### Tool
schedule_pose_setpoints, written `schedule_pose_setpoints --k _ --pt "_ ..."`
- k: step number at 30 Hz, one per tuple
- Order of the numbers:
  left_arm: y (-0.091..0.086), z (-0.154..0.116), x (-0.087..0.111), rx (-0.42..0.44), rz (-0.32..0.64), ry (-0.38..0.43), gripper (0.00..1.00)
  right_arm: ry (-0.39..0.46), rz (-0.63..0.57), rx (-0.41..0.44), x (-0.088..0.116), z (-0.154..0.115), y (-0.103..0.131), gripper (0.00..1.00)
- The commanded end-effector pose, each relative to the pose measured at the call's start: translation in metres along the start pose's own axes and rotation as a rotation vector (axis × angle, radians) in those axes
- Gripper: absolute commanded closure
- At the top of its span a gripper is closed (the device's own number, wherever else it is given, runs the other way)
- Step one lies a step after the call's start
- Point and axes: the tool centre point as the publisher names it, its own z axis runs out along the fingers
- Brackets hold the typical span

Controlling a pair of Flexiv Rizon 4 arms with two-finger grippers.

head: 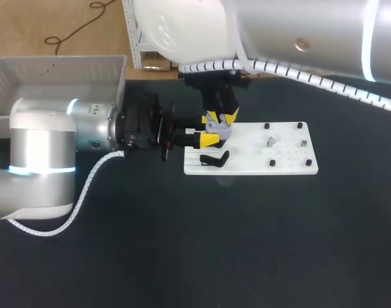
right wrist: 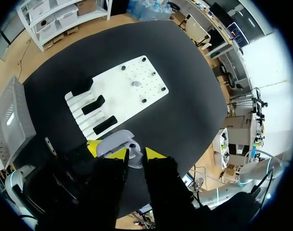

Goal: Pick up each earbud case from the left stands, insert the matching earbuds, close the lid, and place the case in the box.

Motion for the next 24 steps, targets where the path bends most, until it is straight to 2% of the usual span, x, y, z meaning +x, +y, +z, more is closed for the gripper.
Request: schedule_pose_setpoints --k 1,20,21,22,23,24 --pt "-0.0008 0.0007 0.0004 -0.005 0.002 -0.001 1.00 0.007 0.000 0.007 -0.0022 0.0004 0.0019 1.00" --pt "-0.0008 0.0007 0.0004 -0.005 0.002 -0.001 1.00 0.015 0.006 0.025 -0.0072 0.0069 0.0057 1.00" --pt "-0.0008 0.0007 0.0004 -0.005 0.002 -0.001 1.00 0.019 0.009 0.024 -0.0073 0.0071 0.0057 0.93" --pt "-0.0008 0.0007 0.0004 -0.005 0.002 -0.001 1.00 0.026 0.012 0.020 -0.0073 0.0073 0.0056 0.68" --pt "-0.0008 0.0007 0.0004 -0.005 0.002 -0.001 1.00 0.038 0.017 0.016 -0.0074 0.0074 0.0055 0.60" --pt "-0.0008 0.0007 0.0004 -0.005 0.002 -0.001 1.00 0.047 0.018 0.011 -0.0082 0.0072 0.0055 0.42"
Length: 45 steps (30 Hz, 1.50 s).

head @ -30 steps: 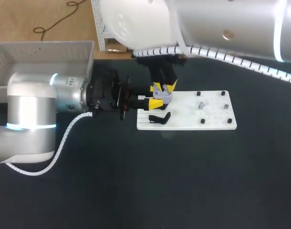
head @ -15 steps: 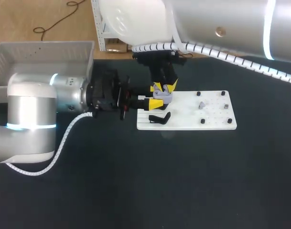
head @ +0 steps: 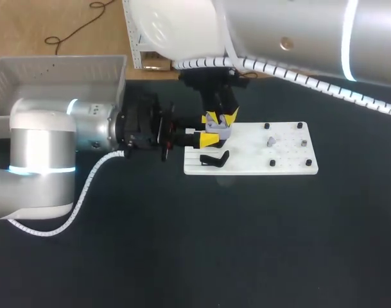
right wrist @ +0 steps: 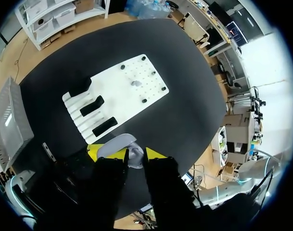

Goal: Pick up each earbud case from the left stands, insert the matching earbuds, close the lid, and place the case in the box.

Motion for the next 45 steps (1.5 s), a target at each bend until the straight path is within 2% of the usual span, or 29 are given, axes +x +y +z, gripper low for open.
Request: schedule_pose_setpoints --k 1,2,5,9,12,15,17,19,22,24,26,28,29,30,32,35,39,43,45 --pt "-0.002 0.001 0.000 -0.002 0.003 -0.001 1.00 0.025 0.005 -0.016 -0.003 -0.002 -0.001 0.10" --pt "-0.002 0.001 0.000 -0.002 0.003 -0.001 1.00 0.024 0.003 -0.029 0.000 -0.005 -0.003 0.02" --pt "-0.002 0.001 0.000 -0.002 0.003 -0.001 1.00 0.014 0.002 -0.071 0.004 -0.015 -0.011 0.05" --pt "-0.002 0.001 0.000 -0.002 0.003 -0.001 1.00 0.022 -0.004 -0.175 0.009 -0.030 -0.028 0.19" --pt "-0.002 0.001 0.000 -0.002 0.003 -0.001 1.00 0.013 -0.016 -0.294 0.008 -0.038 -0.042 0.36" --pt "-0.002 0.001 0.000 -0.002 0.003 -0.001 1.00 -0.005 -0.042 -0.406 0.004 -0.044 -0.054 0.34" --pt "-0.002 0.001 0.000 -0.002 0.003 -0.001 1.00 -0.025 -0.069 -0.476 0.001 -0.045 -0.061 0.50" --pt "-0.002 0.001 0.000 -0.002 0.003 -0.001 1.00 -0.031 -0.103 -0.538 -0.002 -0.046 -0.068 0.51" --pt "-0.002 0.001 0.000 -0.002 0.003 -0.001 1.00 -0.047 -0.165 -0.595 -0.009 -0.041 -0.077 0.39" --pt "-0.002 0.001 0.000 -0.002 0.003 -0.001 1.00 -0.064 -0.186 -0.639 -0.017 -0.036 -0.083 0.49" --pt "-0.002 0.001 0.000 -0.002 0.003 -0.001 1.00 -0.080 -0.198 -0.663 -0.024 -0.030 -0.087 0.52" --pt "-0.002 0.001 0.000 -0.002 0.003 -0.001 1.00 -0.085 -0.205 -0.684 -0.032 -0.025 -0.091 0.51" --pt "-0.002 0.001 0.000 -0.002 0.003 -0.001 1.00 -0.086 -0.208 -0.691 -0.035 -0.023 -0.092 0.49" --pt "-0.002 0.001 0.000 -0.002 0.003 -0.001 1.00 -0.086 -0.212 -0.701 -0.041 -0.019 -0.094 0.42" --pt "-0.002 0.001 0.000 -0.002 0.003 -0.001 1.00 -0.077 -0.211 -0.716 -0.050 -0.012 -0.096 0.42" --pt "-0.002 0.001 0.000 -0.002 0.003 -0.001 1.00 -0.068 -0.216 -0.729 -0.062 0.000 -0.095 0.50" --pt "-0.002 0.001 0.000 -0.002 0.003 -0.001 1.00 -0.070 -0.224 -0.721 -0.075 0.017 -0.091 0.49" --pt "-0.002 0.001 0.000 -0.002 0.003 -0.001 1.00 -0.095 -0.225 -0.695 -0.089 0.032 -0.086 0.35" --pt "-0.002 0.001 0.000 -0.002 0.003 -0.001 1.00 -0.105 -0.237 -0.684 -0.093 0.039 -0.083 0.39"
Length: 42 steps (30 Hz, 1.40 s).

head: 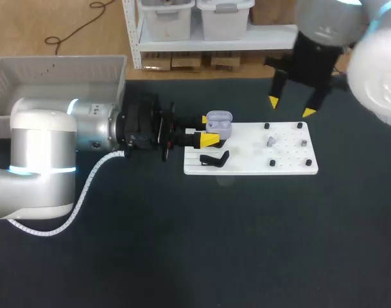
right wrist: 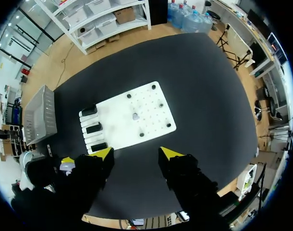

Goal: Pick up each earbud case from the left stands, insert the matching earbuds, close the lid, and place the case in the box.

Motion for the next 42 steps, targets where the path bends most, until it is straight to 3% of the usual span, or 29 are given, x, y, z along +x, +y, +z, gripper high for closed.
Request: schedule_pose_setpoints --k 1,10,16,23,27,42 --pt "-0.001 0.000 0.000 -0.005 0.002 0.000 1.00 -0.012 -0.022 -0.185 -0.005 0.019 -0.006 0.40" --pt "-0.001 0.000 0.000 -0.005 0.002 0.000 1.00 0.005 -0.087 -0.097 -0.013 0.061 -0.006 0.55" --pt "-0.001 0.000 0.000 -0.005 0.002 0.000 1.00 0.028 -0.085 -0.026 -0.017 0.089 -0.002 0.54" --pt "-0.001 0.000 0.000 -0.005 0.002 0.000 1.00 0.072 -0.055 0.000 -0.018 0.115 -0.003 0.54" --pt "-0.001 0.000 0.000 -0.005 0.002 0.000 1.00 0.084 -0.047 0.004 -0.018 0.124 -0.003 0.58" --pt "-0.001 0.000 0.000 -0.005 0.002 0.000 1.00 0.102 -0.061 0.013 -0.023 0.143 -0.001 0.56"
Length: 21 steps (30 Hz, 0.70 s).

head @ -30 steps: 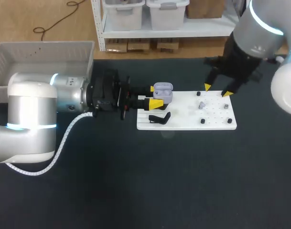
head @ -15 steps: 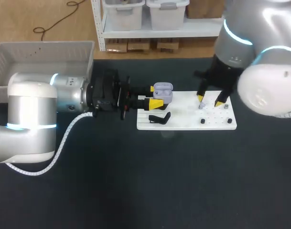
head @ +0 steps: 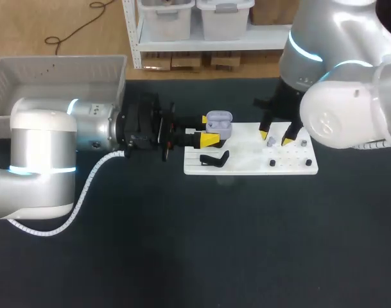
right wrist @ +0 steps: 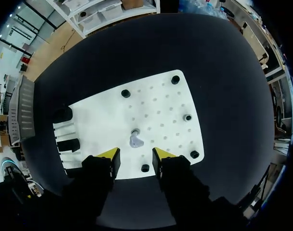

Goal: Pick up each earbud case from the left stands, insert the matching earbuds, close the lid, and place the case in the box.

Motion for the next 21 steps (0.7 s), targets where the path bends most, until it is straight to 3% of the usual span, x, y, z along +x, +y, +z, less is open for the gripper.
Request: schedule_pose_setpoints --k 1,21 --pt "-0.0011 0.0002 0.0002 -0.005 0.002 0.000 1.00 0.006 -0.003 -0.002 -0.0038 0.0042 0.0006 0.56" --pt "-0.0011 0.0002 0.0002 -0.005 0.002 0.000 1.00 -0.009 -0.023 -0.043 -0.0099 0.0118 -0.0018 0.68"
